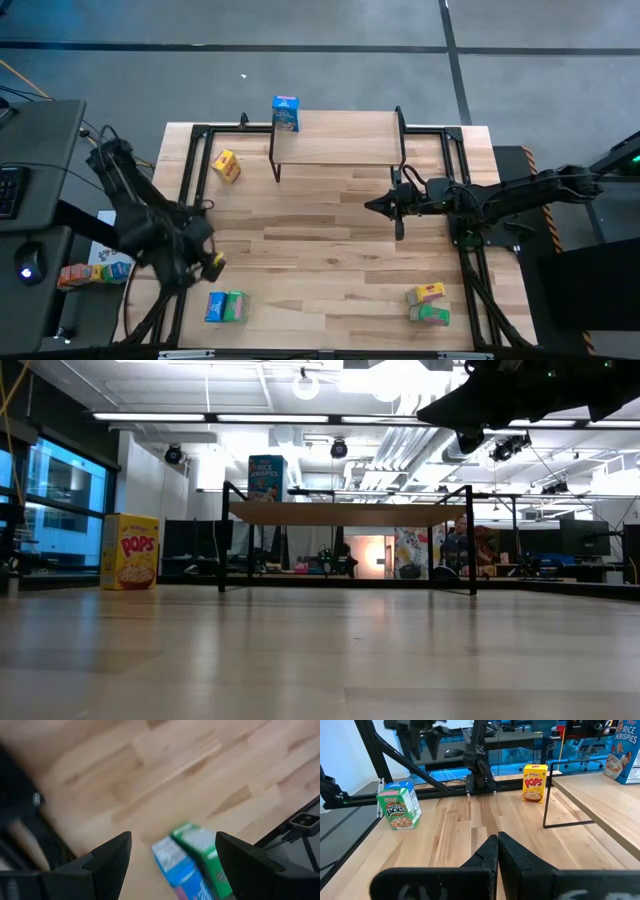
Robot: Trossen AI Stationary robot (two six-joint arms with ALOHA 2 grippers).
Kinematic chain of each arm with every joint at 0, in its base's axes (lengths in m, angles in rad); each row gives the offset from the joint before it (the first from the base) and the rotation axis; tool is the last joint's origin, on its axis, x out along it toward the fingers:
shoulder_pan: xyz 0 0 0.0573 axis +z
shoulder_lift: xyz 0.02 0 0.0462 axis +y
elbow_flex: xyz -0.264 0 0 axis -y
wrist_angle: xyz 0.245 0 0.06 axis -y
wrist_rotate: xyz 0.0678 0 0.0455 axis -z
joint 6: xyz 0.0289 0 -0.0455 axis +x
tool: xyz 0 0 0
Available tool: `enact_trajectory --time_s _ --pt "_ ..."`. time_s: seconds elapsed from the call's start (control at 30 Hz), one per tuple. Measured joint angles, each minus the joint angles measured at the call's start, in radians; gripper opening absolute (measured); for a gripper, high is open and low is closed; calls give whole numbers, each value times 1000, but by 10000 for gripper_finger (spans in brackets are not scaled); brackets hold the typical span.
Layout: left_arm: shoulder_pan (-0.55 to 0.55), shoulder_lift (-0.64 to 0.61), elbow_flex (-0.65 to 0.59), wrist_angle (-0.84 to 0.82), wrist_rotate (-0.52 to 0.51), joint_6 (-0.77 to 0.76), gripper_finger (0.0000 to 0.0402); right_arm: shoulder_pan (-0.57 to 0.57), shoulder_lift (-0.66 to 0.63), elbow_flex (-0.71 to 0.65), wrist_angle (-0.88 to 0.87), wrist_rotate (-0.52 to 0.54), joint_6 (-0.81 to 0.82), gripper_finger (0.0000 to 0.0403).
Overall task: Stack cereal on shelf
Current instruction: Put the blue cereal box on the shelf aligned with the other blue cereal box
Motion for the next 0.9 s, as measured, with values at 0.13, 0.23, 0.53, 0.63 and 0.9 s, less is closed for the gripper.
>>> enact_trajectory --time_s 0.13,0.23,0.53,0.63,0.9 --pt "-86 88 0 14 69 -162 280 0 0 0 0 -1 0 0" --pt "-124 142 0 72 81 -221 280 0 0 0 0 -1 1 0" --pt "-153 274 69 137 53 -249 280 0 0 0 -31 -2 80 0" --pt "-152 305 77 141 56 -249 280 0 0 0 -48 -2 94 0" --pt "-146 351 77 146 97 -273 280 0 0 0 -50 -2 129 0"
